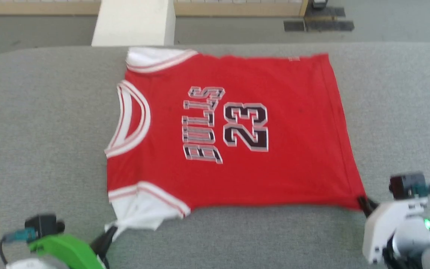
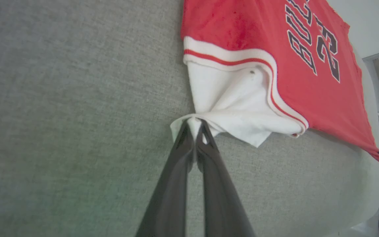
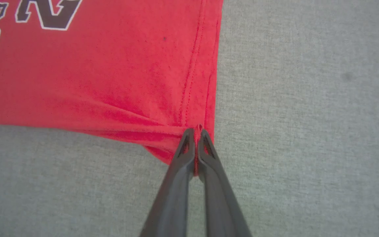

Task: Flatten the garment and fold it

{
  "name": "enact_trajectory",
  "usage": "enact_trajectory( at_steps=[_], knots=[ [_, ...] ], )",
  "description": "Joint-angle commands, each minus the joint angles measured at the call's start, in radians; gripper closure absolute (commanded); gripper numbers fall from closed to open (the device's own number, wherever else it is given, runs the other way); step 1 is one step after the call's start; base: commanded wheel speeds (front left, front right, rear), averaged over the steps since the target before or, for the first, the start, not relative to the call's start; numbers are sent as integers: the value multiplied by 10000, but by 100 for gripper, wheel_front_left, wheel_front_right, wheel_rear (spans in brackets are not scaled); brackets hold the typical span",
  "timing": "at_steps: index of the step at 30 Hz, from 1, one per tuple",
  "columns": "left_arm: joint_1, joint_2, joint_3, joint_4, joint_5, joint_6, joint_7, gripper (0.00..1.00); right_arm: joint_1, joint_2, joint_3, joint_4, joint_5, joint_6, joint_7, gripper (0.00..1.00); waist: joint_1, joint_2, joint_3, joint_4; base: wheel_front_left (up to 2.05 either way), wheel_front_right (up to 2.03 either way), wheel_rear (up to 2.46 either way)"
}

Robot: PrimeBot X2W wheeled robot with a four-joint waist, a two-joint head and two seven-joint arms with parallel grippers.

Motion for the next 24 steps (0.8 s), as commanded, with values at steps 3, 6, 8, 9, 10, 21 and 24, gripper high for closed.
enact_trajectory(
  at_steps=[3,6,8,9,10,21,24],
  knots=[
    [808,100,57,-200,6,292,-222,100,971,322,-367,-600,-169,-15,199,100,1,-1,-305,171,0,0,0],
    [1250,73,59,-393,134,280,-553,100,1594,578,-447,-981,-55,-15,93,100,1,-1,-314,189,0,0,0],
    [1358,0,135,-545,440,152,-1166,100,1839,678,-390,-1154,54,-15,-370,100,1,-1,-286,200,0,0,0],
    [1303,-29,189,-620,817,97,-1700,100,1907,731,-434,-1249,57,-15,-786,100,1,-1,-267,211,0,0,0],
    [1247,-85,206,-643,1106,88,-2097,100,1944,775,-455,-1279,77,-15,-1122,100,1,-1,-256,224,0,0,0],
    [-1567,-416,-638,-224,4235,-246,-4331,100,537,932,36,-759,-488,-15,-3687,100,1,-1,156,43,0,0,0],
    [-2426,-357,-691,-73,4382,-478,-4237,100,-8,810,144,-708,-620,-15,-3454,100,1,-1,351,-47,0,0,0]
  ],
)
